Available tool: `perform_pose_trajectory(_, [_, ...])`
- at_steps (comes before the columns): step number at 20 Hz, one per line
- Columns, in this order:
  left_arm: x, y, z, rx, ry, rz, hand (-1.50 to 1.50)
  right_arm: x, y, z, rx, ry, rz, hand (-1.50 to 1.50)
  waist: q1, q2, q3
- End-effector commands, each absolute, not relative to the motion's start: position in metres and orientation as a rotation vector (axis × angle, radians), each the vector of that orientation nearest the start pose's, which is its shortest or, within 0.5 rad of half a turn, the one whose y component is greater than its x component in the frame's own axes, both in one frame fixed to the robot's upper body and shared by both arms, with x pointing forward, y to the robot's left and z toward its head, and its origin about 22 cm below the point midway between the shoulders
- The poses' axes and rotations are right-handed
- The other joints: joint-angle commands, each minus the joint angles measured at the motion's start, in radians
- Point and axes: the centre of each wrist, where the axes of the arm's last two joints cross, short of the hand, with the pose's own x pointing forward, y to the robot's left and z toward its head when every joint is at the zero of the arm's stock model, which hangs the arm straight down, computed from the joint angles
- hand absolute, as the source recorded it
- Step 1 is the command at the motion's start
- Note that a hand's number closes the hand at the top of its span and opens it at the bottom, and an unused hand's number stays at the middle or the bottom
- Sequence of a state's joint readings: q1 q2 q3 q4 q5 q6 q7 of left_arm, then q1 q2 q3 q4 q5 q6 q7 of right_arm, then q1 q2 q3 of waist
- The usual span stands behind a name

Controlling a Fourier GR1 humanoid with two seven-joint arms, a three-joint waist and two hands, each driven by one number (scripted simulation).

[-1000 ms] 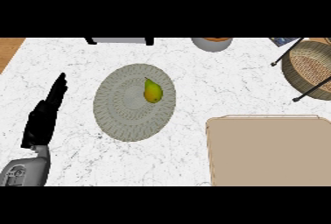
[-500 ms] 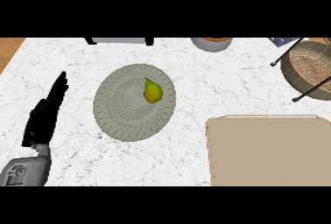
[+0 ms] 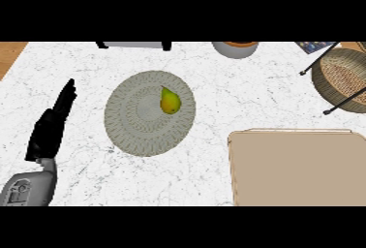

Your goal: Pick the lemon from the tray and place it in the tiered basket

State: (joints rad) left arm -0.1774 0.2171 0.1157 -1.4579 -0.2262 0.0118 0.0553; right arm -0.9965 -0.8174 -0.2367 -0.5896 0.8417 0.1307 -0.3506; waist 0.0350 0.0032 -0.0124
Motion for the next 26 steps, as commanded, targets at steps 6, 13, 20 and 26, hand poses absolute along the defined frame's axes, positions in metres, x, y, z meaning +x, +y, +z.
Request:
perform_pose_trajectory(6, [0.283,0.280,0.036,0.426,-1.552,-0.252,0.00,0.396,-0.462,0.214,-0.924,-1.394,0.785,-1.50,0.001,0.009,0.014])
perform_pose_trajectory(13, [0.279,0.294,0.036,0.409,-1.552,-0.240,0.00,0.378,-0.491,0.213,-0.882,-1.587,0.529,-1.50,0.001,0.013,0.015])
perform_pose_trajectory(20, [0.277,0.288,0.030,0.423,-1.553,-0.251,0.00,0.360,-0.516,0.261,-0.928,-1.618,0.346,-1.50,0.001,0.009,0.014])
perform_pose_trajectory(26, [0.279,0.283,0.023,0.413,-1.544,-0.241,0.00,0.301,-0.572,0.274,-0.825,-1.511,0.242,-1.50,-0.012,0.012,0.015])
